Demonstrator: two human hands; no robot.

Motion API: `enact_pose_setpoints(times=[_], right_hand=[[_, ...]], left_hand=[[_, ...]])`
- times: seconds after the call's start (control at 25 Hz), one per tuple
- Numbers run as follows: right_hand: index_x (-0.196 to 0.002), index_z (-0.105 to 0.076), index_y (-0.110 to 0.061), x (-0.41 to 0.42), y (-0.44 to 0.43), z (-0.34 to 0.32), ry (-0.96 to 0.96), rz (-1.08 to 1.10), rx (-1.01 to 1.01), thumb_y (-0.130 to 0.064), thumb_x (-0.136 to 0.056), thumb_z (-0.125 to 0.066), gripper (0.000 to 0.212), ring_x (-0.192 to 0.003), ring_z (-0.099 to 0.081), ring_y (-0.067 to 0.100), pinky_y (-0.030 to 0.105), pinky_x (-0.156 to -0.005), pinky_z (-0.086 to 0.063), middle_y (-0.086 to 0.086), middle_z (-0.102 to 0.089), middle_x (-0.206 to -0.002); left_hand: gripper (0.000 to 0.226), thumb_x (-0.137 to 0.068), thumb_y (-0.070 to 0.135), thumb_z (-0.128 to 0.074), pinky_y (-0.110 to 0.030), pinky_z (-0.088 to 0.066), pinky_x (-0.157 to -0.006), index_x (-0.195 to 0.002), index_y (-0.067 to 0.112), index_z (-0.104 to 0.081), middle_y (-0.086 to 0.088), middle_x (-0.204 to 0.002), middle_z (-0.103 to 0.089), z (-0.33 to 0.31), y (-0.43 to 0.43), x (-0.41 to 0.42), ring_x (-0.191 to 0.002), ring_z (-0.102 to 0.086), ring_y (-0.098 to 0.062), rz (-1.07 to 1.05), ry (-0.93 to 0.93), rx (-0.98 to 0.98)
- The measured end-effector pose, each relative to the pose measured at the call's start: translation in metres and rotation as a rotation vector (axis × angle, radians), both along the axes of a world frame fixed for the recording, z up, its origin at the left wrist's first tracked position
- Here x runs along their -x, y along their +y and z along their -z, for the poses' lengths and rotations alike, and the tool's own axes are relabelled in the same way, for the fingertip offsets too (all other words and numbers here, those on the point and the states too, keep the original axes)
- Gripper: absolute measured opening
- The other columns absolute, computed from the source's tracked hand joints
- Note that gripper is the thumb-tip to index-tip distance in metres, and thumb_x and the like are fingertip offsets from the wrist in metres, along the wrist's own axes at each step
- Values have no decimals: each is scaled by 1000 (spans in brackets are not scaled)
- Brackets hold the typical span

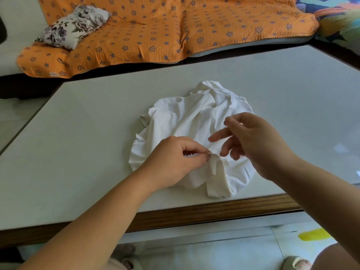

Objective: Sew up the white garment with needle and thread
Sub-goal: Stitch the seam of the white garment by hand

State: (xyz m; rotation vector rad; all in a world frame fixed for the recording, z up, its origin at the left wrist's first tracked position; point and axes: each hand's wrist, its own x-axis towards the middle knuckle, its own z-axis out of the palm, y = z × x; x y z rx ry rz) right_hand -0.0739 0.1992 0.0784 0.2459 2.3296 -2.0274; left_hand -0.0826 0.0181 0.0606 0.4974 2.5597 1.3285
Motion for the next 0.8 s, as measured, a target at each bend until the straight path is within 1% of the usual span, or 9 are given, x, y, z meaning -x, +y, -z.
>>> enact_pose_setpoints(times=[0.08, 0.2, 0.28, 0.36, 0.48, 0.64, 0.68, 0.72, 0.8], right_hand=[[-94, -53, -7, 8, 8, -5, -121, 30, 330, -17, -106, -39, 21, -44, -58, 13, 20, -39, -41, 4, -71, -65], [-86, -51, -8, 18, 20, -10, -209, 76, 595, -10, -105, -40, 22, -46, -62, 11, 16, -39, -46, 3, -58, -58], [-86, -50, -7, 23, 26, -10, -179, 81, 689, -7, -104, -41, 20, -55, -68, 17, 20, -49, -55, 6, -57, -62], [-90, -50, -6, 26, 30, -8, -101, 82, 683, -5, -103, -42, 15, -72, -74, 29, 30, -65, -61, 11, -60, -67], [-94, -51, -6, 32, 37, -2, 1, 155, 497, -7, -103, -44, 11, -94, -73, 37, 43, -85, -60, 13, -67, -70], [-96, -52, -23, 39, 47, 9, 124, 296, -25, -22, -101, -48, 7, -92, -72, 22, 43, -92, -56, 0, -74, -74], [-97, -51, -25, 40, 49, 10, 145, 315, -144, -25, -101, -48, 5, -88, -71, 20, 40, -87, -57, -2, -75, -77], [-100, -50, -24, 39, 51, 11, 162, 327, -241, -27, -101, -46, 5, -79, -68, 17, 35, -75, -56, -3, -75, -80], [-106, -48, -24, 39, 55, 11, 183, 328, -382, -26, -102, -42, 7, -61, -54, 7, 26, -53, -40, -7, -73, -85]], left_hand=[[8, -86, 26, -73, -8, -45, -75, -88, 33, -77, 19, -84, -71, -1, -2, 0, -82, -64, 5, -14, -74, -44], [9, -87, 26, -73, -10, -47, -80, -93, 30, -78, 15, -88, -75, -3, -5, 1, -87, -67, 3, -17, -165, -67], [10, -87, 25, -72, -14, -49, -86, -93, 31, -78, 14, -90, -75, -4, -6, 1, -91, -68, 1, -11, -201, -83], [11, -87, 24, -72, -20, -50, -92, -93, 31, -78, 14, -91, -76, -5, -7, 1, -94, -68, 0, -2, -230, -100], [12, -87, 22, -72, -23, -50, -96, -93, 29, -78, 12, -92, -76, -6, -8, 1, -96, -68, -1, 9, -261, -115], [12, -87, 20, -71, -30, -50, -100, -94, 26, -79, 9, -94, -77, -6, -9, 1, -99, -69, -5, 14, -284, -110], [12, -87, 20, -71, -31, -50, -101, -94, 27, -79, 9, -94, -77, -6, -9, 1, -99, -69, -5, 10, -286, -109], [12, -87, 20, -72, -32, -49, -102, -94, 27, -79, 9, -94, -77, -6, -10, 1, -100, -69, -6, 7, -289, -109], [12, -87, 20, -72, -34, -49, -103, -92, 28, -79, 8, -95, -77, -7, -11, 1, -101, -69, -7, 4, -299, -110]])
